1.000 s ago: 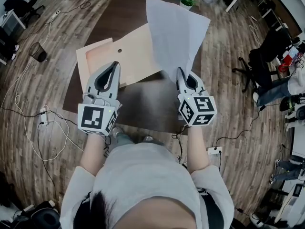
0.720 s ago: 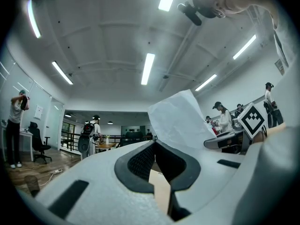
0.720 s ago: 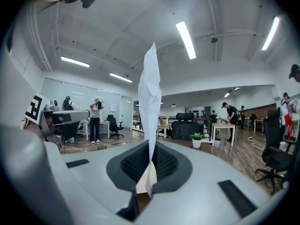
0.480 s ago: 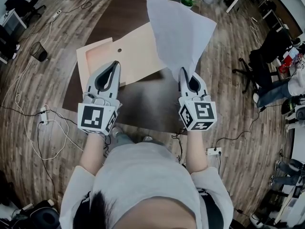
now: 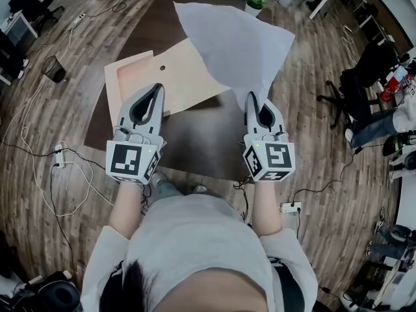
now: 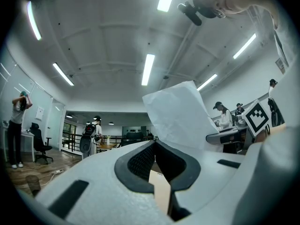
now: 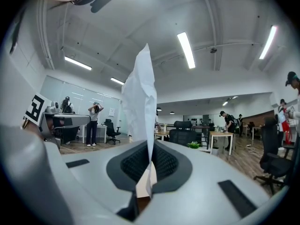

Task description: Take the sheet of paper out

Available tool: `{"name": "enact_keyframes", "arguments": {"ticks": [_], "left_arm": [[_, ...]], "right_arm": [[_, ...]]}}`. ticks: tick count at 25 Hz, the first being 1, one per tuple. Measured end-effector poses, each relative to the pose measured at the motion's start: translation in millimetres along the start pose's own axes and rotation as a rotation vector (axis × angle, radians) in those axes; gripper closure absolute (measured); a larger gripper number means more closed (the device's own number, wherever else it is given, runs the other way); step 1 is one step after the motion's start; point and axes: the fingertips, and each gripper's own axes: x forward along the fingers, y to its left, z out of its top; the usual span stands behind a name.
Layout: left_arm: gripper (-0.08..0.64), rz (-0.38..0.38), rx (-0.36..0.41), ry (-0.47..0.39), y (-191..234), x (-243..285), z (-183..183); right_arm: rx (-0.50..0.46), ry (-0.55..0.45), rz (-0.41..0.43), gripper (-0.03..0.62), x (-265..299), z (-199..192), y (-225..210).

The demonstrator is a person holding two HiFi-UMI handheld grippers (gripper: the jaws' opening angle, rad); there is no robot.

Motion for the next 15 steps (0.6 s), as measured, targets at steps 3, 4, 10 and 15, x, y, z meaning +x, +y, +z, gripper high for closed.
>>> {"name": "enact_keyframes", "arguments": {"ticks": [3,4,10,15], "left_arm": [[0.551,0.002,0.002,-0.003,-1.9,-1.3,1.1],[0.551,0.002,0.002,-0.003,-2.2,-1.6,1.0],[0.551,0.011,0.004,-0.002,-4.6,-4.4,0.7],[0.551,0.020,0.005,-0.002,-6.9,-7.4,2.3]], "right_arm": [[0.000,-0.005,0.002,0.578,-1.8,1.5,-0.7],[-0.001,-0.007,0.002,0.578,-2.0,1.7,-0.6],[-0.009,-0.014,0.005,0.578,-4.9,2.3,-1.7],[-0.006,-0.020,0.010,0.578,-7.3,4.4,-2.8]]}}
